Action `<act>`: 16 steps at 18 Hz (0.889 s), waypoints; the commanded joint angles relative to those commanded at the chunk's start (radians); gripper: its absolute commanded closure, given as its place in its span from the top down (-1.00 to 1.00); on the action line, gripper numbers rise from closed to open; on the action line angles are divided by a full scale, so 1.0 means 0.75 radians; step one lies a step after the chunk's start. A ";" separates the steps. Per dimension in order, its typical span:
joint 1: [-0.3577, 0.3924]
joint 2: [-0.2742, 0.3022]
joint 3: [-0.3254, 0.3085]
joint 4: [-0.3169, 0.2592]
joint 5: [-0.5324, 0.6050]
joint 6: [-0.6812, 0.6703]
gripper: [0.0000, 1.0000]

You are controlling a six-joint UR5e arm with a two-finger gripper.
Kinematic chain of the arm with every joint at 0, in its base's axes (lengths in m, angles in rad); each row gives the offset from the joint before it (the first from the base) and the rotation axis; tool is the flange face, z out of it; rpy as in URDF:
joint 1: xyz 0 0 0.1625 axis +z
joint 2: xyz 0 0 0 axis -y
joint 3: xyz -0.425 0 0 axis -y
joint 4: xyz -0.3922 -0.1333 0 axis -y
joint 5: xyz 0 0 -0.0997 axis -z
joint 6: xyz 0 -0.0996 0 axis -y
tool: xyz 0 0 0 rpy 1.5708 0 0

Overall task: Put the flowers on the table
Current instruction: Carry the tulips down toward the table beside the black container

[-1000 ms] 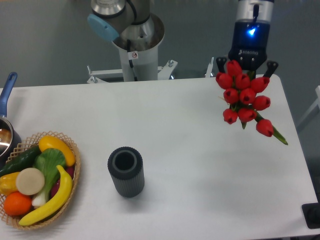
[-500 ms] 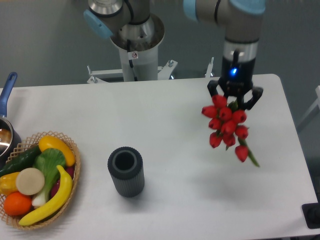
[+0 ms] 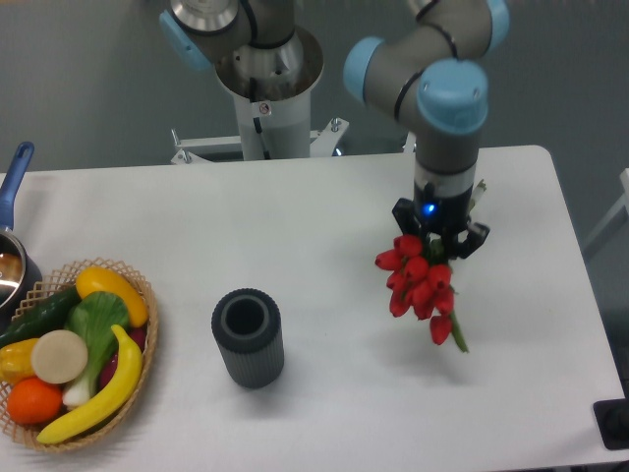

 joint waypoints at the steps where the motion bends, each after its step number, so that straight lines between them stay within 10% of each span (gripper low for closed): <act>1: -0.010 -0.025 0.008 0.002 0.002 0.000 -0.19; 16: -0.039 -0.141 0.023 0.010 0.002 0.000 0.10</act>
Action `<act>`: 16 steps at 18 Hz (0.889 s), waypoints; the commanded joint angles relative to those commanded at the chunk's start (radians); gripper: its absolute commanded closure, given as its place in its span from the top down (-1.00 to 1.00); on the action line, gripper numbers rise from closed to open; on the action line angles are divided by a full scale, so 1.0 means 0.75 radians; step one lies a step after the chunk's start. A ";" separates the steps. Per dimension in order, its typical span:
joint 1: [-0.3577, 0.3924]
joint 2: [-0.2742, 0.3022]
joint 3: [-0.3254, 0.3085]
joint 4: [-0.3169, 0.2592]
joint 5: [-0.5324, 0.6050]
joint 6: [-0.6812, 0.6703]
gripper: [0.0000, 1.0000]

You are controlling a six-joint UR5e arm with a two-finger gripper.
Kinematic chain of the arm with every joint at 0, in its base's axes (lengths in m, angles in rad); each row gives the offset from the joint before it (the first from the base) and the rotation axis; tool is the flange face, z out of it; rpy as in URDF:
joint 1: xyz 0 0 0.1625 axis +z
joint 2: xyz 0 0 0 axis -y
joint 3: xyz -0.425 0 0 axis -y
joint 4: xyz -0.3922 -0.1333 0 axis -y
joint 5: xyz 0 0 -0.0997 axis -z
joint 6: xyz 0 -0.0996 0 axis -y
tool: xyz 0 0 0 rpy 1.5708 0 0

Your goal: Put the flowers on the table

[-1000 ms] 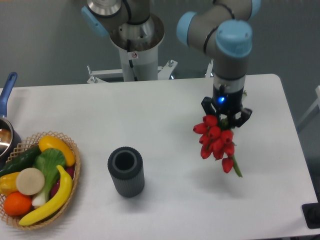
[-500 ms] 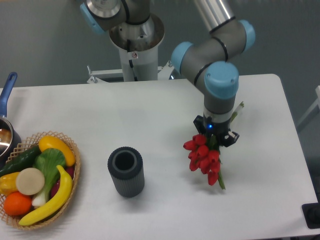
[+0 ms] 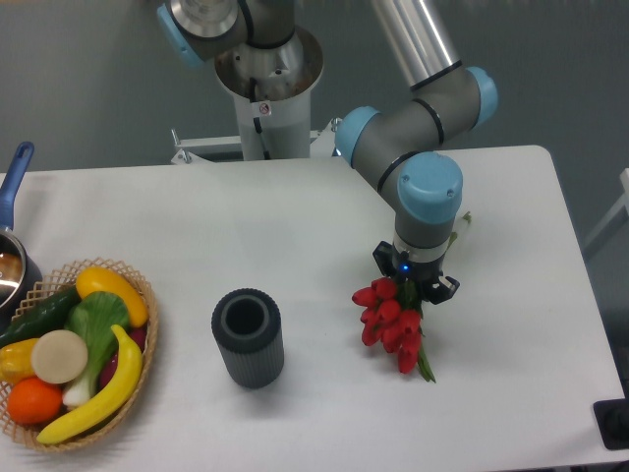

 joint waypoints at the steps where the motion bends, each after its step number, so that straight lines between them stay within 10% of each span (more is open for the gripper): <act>1: 0.000 0.000 0.000 0.002 0.000 0.000 0.27; 5: 0.000 -0.002 0.000 0.008 -0.002 0.000 0.94; 16: 0.053 0.292 0.006 -0.031 0.006 0.018 1.00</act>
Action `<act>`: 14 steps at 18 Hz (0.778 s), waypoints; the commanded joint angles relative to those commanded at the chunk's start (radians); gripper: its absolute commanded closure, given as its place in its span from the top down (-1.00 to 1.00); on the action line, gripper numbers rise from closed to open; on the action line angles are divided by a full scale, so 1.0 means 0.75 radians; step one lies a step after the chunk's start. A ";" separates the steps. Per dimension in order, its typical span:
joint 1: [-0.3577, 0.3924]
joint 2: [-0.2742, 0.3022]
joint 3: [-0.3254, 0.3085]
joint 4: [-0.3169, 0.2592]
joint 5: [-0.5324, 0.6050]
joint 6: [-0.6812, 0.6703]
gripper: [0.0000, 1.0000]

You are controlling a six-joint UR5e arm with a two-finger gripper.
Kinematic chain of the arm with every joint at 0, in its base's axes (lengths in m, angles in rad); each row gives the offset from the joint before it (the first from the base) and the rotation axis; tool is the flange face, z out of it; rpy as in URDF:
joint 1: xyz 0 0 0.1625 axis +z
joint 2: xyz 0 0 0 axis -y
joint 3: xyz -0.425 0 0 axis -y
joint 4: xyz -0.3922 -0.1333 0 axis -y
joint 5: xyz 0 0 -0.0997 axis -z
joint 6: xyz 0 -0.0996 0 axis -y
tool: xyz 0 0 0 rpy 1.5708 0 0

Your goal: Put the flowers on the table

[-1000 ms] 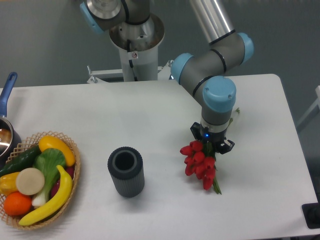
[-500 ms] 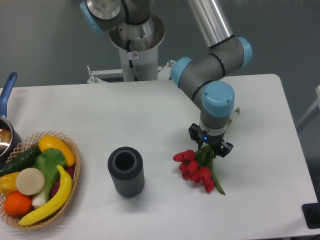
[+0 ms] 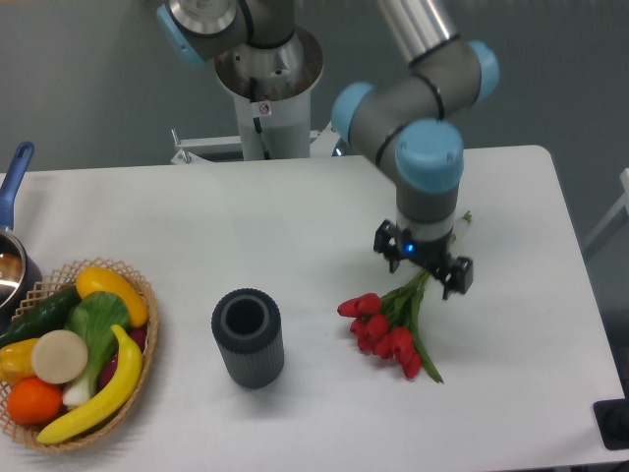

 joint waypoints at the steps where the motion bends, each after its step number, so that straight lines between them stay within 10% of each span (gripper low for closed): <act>1: 0.008 0.041 -0.002 -0.018 -0.002 0.002 1.00; 14: 0.427 0.409 -0.014 -0.462 -0.231 0.717 1.00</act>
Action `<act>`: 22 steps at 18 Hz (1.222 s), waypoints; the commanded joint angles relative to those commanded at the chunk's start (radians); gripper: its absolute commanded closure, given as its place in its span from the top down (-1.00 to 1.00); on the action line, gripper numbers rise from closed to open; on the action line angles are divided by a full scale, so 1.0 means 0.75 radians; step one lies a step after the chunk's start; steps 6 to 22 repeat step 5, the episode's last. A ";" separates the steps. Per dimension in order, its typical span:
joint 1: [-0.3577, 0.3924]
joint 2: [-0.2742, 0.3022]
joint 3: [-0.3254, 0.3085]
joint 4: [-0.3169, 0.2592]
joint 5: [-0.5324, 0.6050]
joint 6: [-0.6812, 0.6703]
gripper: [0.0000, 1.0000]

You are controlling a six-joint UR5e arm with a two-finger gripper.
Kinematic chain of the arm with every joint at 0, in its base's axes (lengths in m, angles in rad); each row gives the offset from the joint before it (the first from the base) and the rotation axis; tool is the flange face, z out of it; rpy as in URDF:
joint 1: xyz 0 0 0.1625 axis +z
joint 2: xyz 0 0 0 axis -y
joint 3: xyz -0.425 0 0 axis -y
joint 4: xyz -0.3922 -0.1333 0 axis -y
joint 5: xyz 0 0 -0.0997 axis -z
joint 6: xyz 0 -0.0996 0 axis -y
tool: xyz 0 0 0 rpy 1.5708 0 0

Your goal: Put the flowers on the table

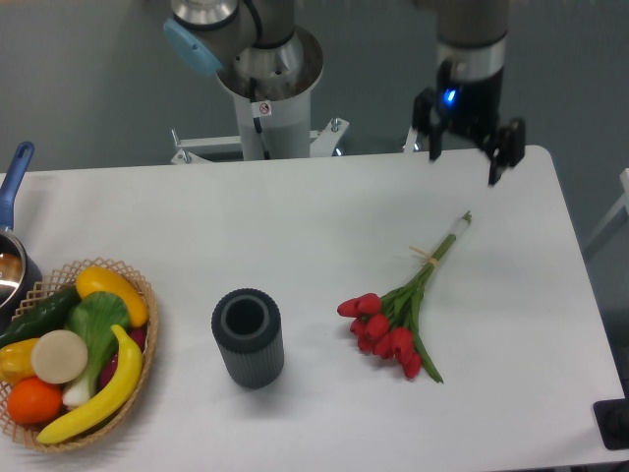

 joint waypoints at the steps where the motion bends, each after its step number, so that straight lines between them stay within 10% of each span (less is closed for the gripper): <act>1: 0.023 0.010 -0.004 -0.016 -0.008 0.064 1.00; 22: 0.082 0.031 -0.002 -0.064 -0.031 0.144 1.00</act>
